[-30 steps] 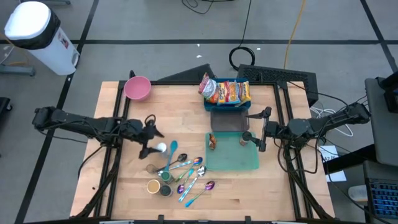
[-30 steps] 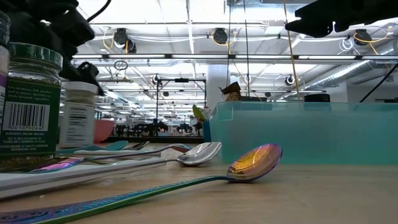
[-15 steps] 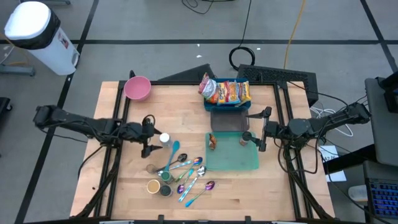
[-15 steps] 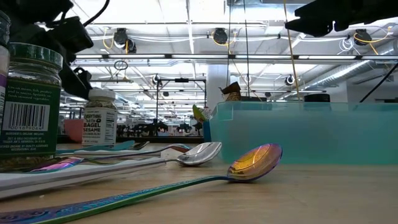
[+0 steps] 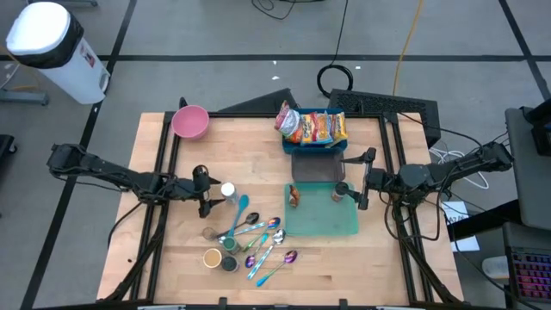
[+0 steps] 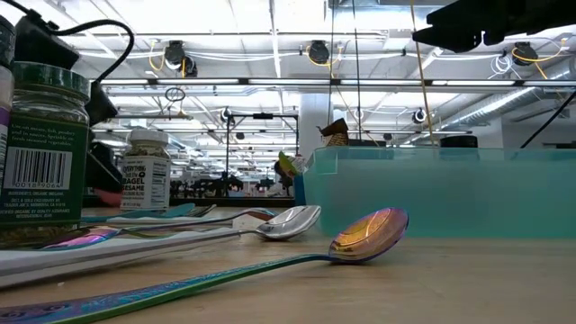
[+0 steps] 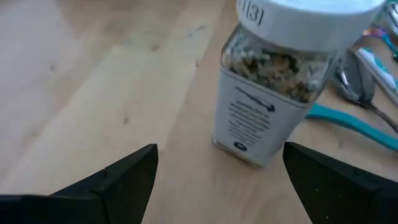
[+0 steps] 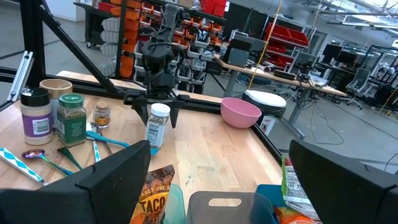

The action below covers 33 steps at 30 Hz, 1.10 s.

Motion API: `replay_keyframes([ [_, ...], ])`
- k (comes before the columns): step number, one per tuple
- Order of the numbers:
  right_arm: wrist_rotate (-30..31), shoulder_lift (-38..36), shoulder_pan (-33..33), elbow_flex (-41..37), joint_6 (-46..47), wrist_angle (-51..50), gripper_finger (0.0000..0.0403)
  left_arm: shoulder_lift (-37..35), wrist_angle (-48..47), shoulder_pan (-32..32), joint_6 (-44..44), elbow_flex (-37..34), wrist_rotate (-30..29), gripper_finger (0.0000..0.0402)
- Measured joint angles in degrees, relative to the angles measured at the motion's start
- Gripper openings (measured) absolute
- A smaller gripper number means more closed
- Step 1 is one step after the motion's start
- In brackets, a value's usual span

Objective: Pick & Place Food Item
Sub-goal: Put the white seasoning bottle into the green bin

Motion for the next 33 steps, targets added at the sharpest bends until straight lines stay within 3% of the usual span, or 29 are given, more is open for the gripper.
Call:
replay_keyframes([
  [5, 0.02, 0.01, -0.02, 0.0, -0.22, 0.61, 0.0375, 0.16, 4.19, 0.0, 3.14, 0.1, -1.73, 0.0349],
  [17, 0.0, 0.0, -0.02, 0.0, -1.25, 1.32, 0.0375, 2.71, 13.59, 0.92, 10.64, 0.17, 3.69, 0.0349],
  [26, 0.0, 0.02, -0.02, 0.0, -1.53, 1.99, 0.0375, 14.4, 23.21, 6.21, 11.85, 0.19, 6.97, 0.0349],
  [33, 0.0, 0.0, -0.04, 0.0, -1.53, 1.99, 0.0375, 23.66, 36.33, 7.91, 17.64, 0.21, 11.97, 0.0349],
])
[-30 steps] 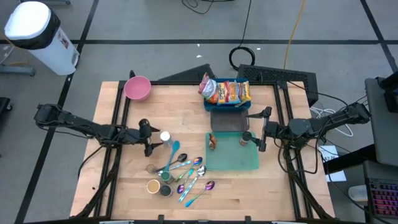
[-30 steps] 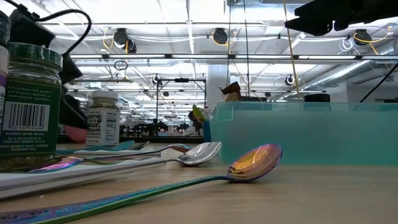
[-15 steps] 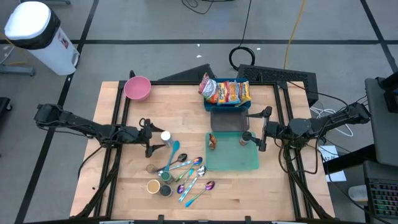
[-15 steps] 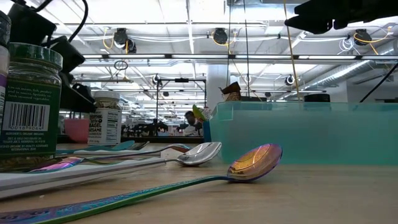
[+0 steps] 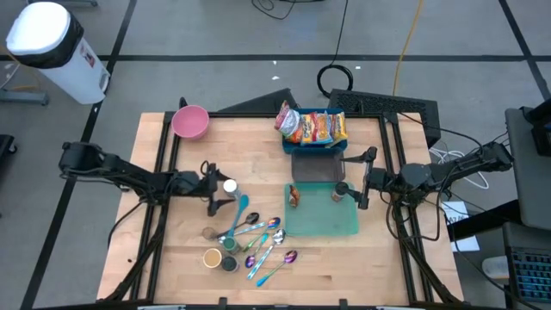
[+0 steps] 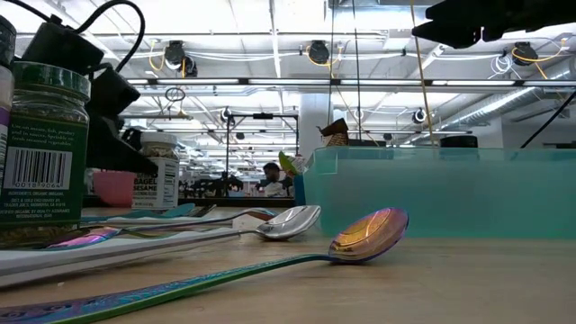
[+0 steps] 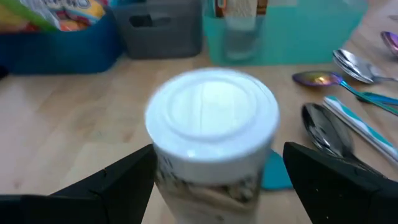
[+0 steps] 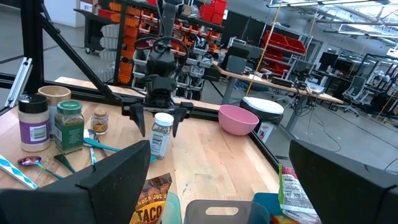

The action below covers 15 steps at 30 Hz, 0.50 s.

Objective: Pick & Place Food Item
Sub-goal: Put the white seasoning bottle into the green bin

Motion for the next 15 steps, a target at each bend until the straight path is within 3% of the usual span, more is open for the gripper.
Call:
replay_keyframes([
  [9, 0.0, 0.0, 0.0, -0.02, -0.09, 0.0, 0.0375, 6.39, 3.72, 1.86, -1.09, 0.07, 0.35, 0.0342],
  [12, 0.0, 0.0, 0.0, -0.02, -0.6, 0.0, 0.0375, 6.92, 3.73, 1.86, -1.03, 0.07, 0.42, 0.0307],
  [15, 0.0, 0.02, 0.0, -0.02, -1.05, 0.0, 0.0375, 7.1, 3.79, 1.86, -1.05, 0.07, 0.08, 0.0245],
])
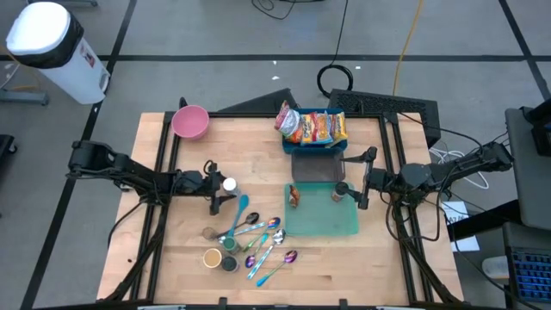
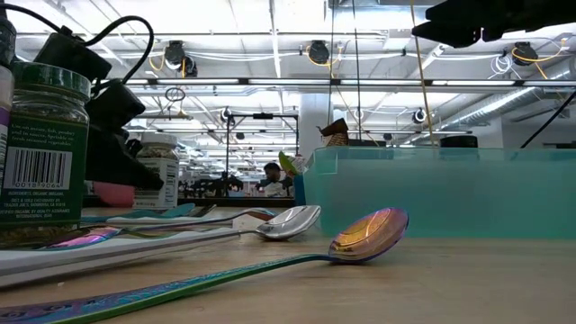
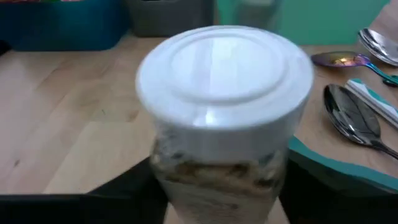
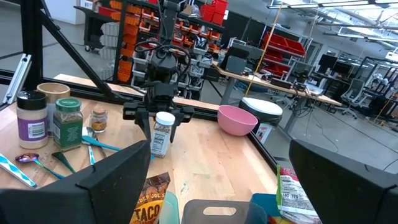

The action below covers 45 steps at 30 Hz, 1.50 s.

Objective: Pick & Place Food Item
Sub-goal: Put the white seasoning bottle into the green bin

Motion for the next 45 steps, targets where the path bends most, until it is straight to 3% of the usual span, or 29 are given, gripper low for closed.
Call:
replay_keyframes([
  [2, 0.0, -0.01, 0.0, -0.02, 0.0, 0.01, 0.0375, 0.0, 0.21, 0.0, -0.11, 0.08, -0.82, 0.0204],
  [8, 0.0, 0.11, 0.0, -0.02, 1.35, 2.01, 0.0375, 0.01, -1.07, 0.29, -5.53, 4.82, -10.1, 0.0204],
  [11, 0.0, 1.27, 0.0, -0.02, 3.04, 6.72, 0.0375, -0.44, -8.17, 1.37, -2.88, 11.42, -8.01, 0.0204],
  [14, -0.14, 3.95, -0.4, 0.09, 4.11, 12.4, 0.0375, -0.21, -21.75, 3.15, 0.44, 21.26, -5.74, 0.0204],
  [18, -0.2, 9.59, -3.23, 3.07, 8.07, 11.65, 0.0375, 2.79, -34.96, 5.29, 3.3, 34.12, -3.29, 0.0204],
  [21, -1.35, 15.3, -6.61, 6.44, 11.85, 8.09, 0.0375, 5.84, -34.96, 5.77, 5.99, 40.55, 1.69, 0.0204],
  [25, -8.99, 24.39, -11.49, 11.87, 14.41, 5.14, 0.0375, 10.96, -34.2, 5.53, 8.65, 46.34, 6.05, 0.0204],
  [31, -19.47, 37.17, -17.82, 18.1, 14.66, 7.85, 0.0375, 18.9, -34.57, 5.08, 9.92, 52.23, 6.19, 0.0204],
  [35, -20.02, 43.56, -20.19, 20.27, 14.68, 10.06, 0.0375, 21.58, -34.38, 5.09, 10.69, 53.65, 6.18, 0.0204],
  [40, -27.05, 47.11, -21.16, 20.24, 15.23, 13.26, 0.0376, 21.84, -34.32, 5.47, 10.9, 53.72, 6.06, 0.0204],
  [45, -27.19, 48.18, -21.24, 20.24, 15.22, 13.9, 0.0376, 21.84, -33.51, 5.75, 10.92, 53.72, 5.76, 0.0204],
])
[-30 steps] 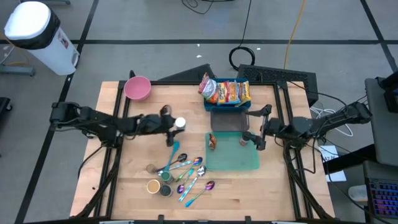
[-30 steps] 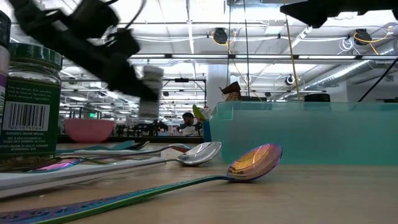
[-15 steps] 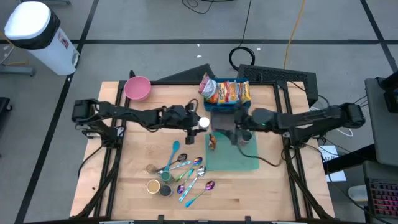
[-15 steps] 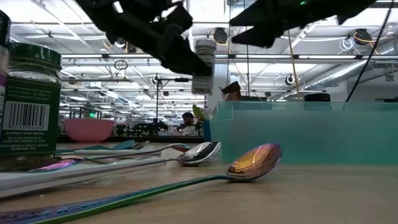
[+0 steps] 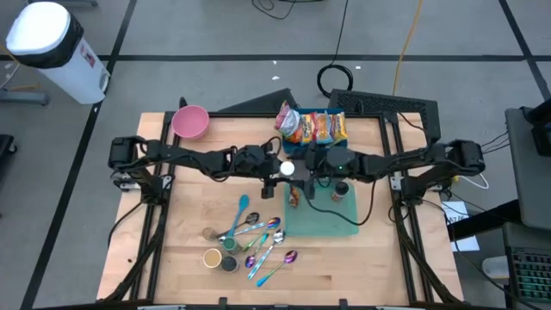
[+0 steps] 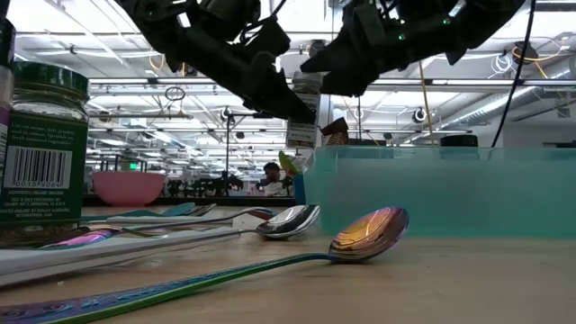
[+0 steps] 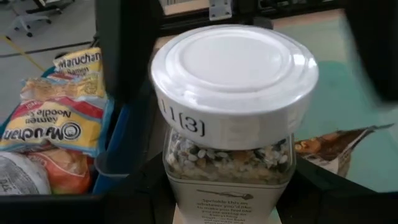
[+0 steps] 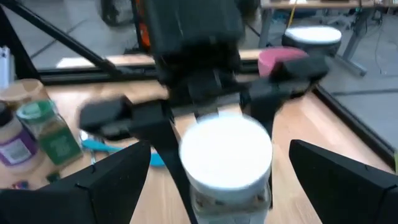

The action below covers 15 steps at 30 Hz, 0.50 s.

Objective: Pick & Place Food Item
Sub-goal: Put the white seasoning bottle into the green bin

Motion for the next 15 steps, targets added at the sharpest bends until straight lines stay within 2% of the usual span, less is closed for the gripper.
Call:
replay_keyframes([
  [9, 1.36, 1.69, 0.0, -0.07, -0.16, 2.81, 0.0372, 0.0, 0.02, -0.07, -0.43, 0.0, 0.2, 0.0204],
  [12, 1.4, 2.83, 0.0, 0.04, -0.2, 2.85, 0.0344, 0.0, 0.06, -0.07, -0.54, 0.0, 0.21, 0.0204],
  [15, 1.37, 2.86, 0.02, -0.1, -0.08, 2.84, 0.0295, 0.0, 0.04, -0.07, -0.59, 0.0, 0.22, 0.0204],
])
